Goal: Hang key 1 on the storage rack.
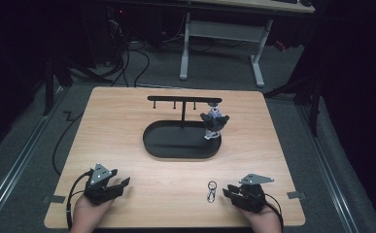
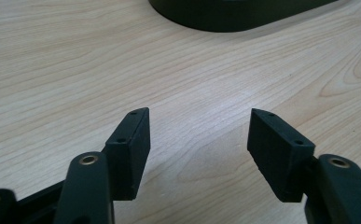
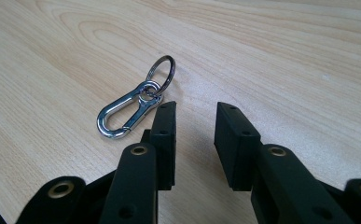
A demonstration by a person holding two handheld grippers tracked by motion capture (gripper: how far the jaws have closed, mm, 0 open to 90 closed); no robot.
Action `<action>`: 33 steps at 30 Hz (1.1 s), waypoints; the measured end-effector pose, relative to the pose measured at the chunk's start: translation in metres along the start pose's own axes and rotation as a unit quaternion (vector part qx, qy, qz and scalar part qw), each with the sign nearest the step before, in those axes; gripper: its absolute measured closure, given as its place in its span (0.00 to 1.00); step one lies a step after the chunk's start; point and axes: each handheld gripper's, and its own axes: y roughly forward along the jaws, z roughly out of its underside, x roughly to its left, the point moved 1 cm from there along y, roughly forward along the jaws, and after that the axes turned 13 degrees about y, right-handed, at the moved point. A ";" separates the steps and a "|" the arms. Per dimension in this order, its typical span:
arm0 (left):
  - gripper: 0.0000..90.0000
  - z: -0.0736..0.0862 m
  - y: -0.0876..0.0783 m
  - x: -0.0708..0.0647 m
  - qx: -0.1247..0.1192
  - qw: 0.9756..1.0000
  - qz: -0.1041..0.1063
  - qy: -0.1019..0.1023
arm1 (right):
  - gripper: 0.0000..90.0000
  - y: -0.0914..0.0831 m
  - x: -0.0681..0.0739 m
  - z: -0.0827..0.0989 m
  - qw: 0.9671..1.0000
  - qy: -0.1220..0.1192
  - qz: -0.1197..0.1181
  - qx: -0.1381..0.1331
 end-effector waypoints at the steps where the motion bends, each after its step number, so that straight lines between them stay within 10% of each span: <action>1: 0.43 0.000 -0.001 0.001 -0.001 1.000 -0.001 0.006 | 0.78 0.000 0.002 -0.002 1.000 -0.002 0.006 0.005; 17: 0.41 0.000 -0.006 0.003 -0.035 0.999 0.011 0.023 | 0.73 -0.003 0.011 -0.025 0.990 0.002 0.068 0.124; 33: 0.41 0.000 -0.007 0.002 -0.037 0.999 0.010 0.021 | 0.69 0.016 0.032 -0.058 0.978 -0.036 0.061 0.195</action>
